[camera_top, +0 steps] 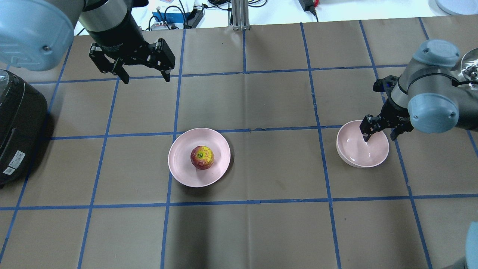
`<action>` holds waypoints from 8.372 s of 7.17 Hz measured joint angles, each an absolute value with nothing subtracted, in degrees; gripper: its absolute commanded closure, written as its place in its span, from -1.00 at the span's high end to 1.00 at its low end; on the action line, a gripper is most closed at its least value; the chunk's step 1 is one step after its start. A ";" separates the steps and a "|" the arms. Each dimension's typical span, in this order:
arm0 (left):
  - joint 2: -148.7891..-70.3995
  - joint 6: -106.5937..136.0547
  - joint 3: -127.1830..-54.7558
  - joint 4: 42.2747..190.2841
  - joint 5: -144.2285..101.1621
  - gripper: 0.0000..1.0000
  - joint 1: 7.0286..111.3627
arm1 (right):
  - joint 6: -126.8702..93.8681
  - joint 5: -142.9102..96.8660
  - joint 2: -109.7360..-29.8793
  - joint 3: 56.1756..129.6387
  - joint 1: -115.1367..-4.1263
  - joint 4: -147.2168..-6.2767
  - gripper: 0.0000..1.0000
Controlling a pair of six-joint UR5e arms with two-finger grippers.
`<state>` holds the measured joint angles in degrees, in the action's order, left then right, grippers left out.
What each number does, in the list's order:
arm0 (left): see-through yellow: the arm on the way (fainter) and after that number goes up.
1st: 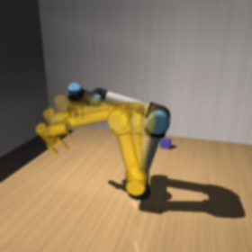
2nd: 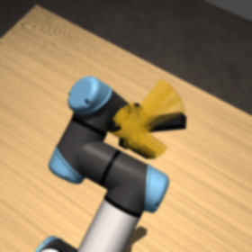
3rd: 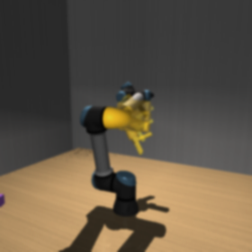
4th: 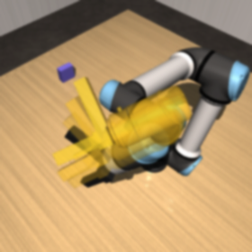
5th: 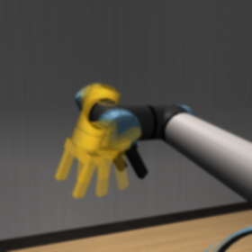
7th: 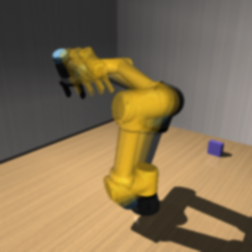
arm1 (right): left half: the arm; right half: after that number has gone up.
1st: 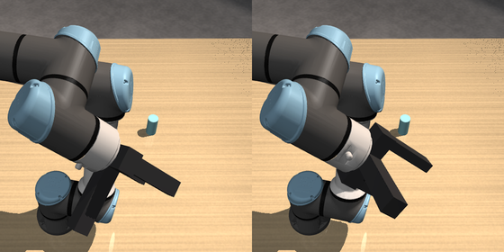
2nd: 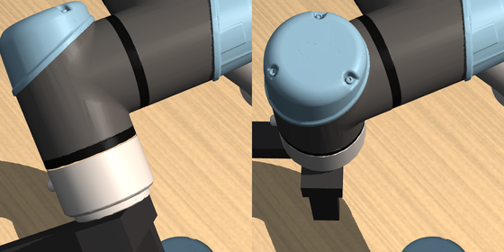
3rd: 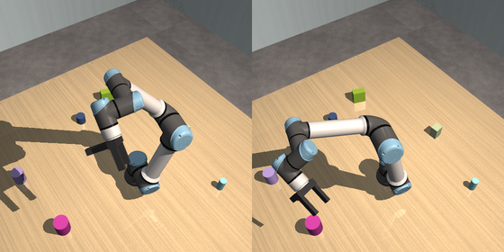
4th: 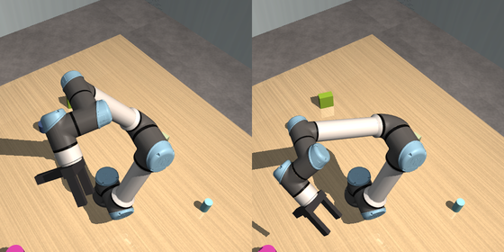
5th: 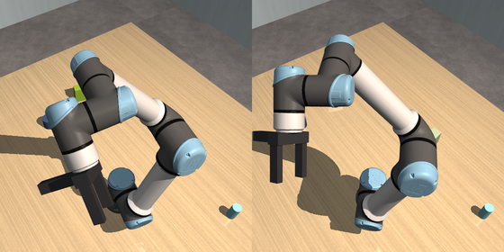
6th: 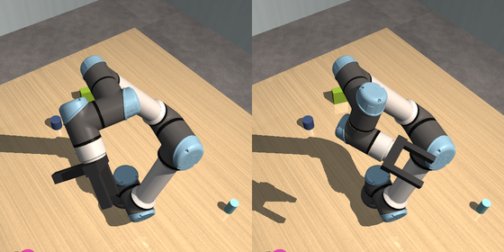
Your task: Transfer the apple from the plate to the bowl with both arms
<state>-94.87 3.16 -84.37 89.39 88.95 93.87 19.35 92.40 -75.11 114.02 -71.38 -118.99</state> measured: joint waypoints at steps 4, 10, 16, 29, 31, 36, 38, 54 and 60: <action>-94.89 3.16 -84.38 89.38 88.95 1.00 93.87 | 18.99 93.17 -76.49 112.89 -71.47 -117.06 -1.00; -94.92 3.17 -84.38 89.33 88.94 1.00 93.87 | 8.79 82.74 -78.13 104.38 -84.48 -104.85 -0.95; -97.39 2.95 -85.76 88.45 88.95 1.00 95.26 | 7.43 77.78 -73.51 110.34 -88.30 -114.37 -0.21; -109.33 13.23 -110.91 61.66 84.00 0.73 101.67 | 3.61 87.22 -86.51 88.28 -84.07 -94.53 1.00; -110.10 10.33 -111.03 59.93 86.84 -0.58 101.99 | 3.60 91.95 -86.47 88.55 -84.04 -94.64 1.00; -107.74 13.26 -107.53 61.51 86.54 -0.73 102.62 | 3.58 95.00 -86.43 89.79 -83.83 -94.74 1.00; -108.23 22.59 -101.39 64.73 83.10 -0.73 106.17 | 3.62 95.01 -86.42 89.82 -83.79 -94.67 1.00; -107.26 19.07 -88.53 75.33 78.99 1.00 110.65 | 3.98 95.35 -86.94 90.31 -84.65 -95.44 1.00; -95.77 -9.44 -86.55 88.67 86.86 1.00 95.39 | 1.70 88.30 -87.43 90.15 -88.78 -95.42 1.00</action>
<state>-95.77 -9.44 -86.55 88.67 86.86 95.39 1.70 88.30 -87.43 90.15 -88.78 -95.42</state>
